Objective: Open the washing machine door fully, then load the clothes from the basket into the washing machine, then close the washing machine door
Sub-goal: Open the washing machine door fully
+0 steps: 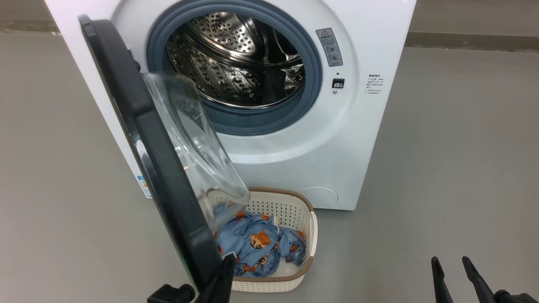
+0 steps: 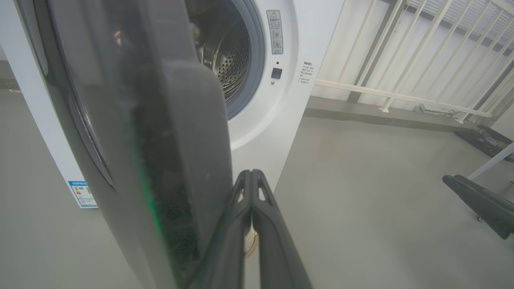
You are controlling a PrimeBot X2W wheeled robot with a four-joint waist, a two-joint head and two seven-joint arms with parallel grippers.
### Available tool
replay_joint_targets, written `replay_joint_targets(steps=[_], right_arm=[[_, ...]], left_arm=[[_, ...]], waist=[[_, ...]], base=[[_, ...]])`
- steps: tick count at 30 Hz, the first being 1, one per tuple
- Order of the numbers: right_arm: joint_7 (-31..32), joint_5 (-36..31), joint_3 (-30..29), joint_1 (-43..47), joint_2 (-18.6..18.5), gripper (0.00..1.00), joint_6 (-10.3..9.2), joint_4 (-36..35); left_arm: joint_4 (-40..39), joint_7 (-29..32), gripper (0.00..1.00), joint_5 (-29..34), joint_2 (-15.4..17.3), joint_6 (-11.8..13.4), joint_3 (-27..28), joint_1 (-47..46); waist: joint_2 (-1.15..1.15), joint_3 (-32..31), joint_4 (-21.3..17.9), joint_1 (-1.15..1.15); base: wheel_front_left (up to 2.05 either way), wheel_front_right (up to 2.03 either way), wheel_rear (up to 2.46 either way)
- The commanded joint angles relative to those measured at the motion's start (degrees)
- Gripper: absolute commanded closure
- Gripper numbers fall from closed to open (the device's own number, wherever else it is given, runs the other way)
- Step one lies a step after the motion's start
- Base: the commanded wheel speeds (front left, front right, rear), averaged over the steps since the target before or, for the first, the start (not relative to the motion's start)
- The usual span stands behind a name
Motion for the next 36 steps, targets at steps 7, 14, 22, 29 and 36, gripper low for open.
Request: replay_joint_targets(steps=[7,14,22,29,36], right_arm=[[-0.7,0.5,1.8,-1.6,-0.8,0.00,0.35,-1.0],[-0.7,1.2,1.8,-1.5,-0.8,0.00,0.35,-0.9],[-0.7,1.8,2.0,-2.3,-0.8,0.00,0.35,-0.3],[-0.7,1.4,2.4,-3.2,-0.8,0.00,0.35,0.0],[-0.7,0.4,2.6,-3.6,-0.8,0.00,0.35,0.1]], left_arm=[[1.4,-2.1,1.00,-1.9,-0.6,3.2,2.0,-4.0],[1.4,-2.4,1.00,-2.3,-0.4,4.5,2.7,-4.5],[0.2,-2.2,1.00,-2.5,0.2,4.8,3.3,-5.2],[-0.1,-2.6,1.00,-2.9,0.5,5.3,4.1,-5.5],[0.4,-3.7,1.00,-3.8,0.5,6.6,6.0,-5.0]], waist=[[0.00,0.5,0.0,0.00],[0.00,1.7,1.3,0.00],[0.00,3.4,5.1,0.00],[0.00,4.1,9.3,0.00],[0.00,4.6,14.6,0.00]], base=[[0.00,0.00,0.00],[0.00,0.00,0.00],[0.00,0.00,0.00],[0.00,0.00,0.00],[0.00,0.00,0.00]])
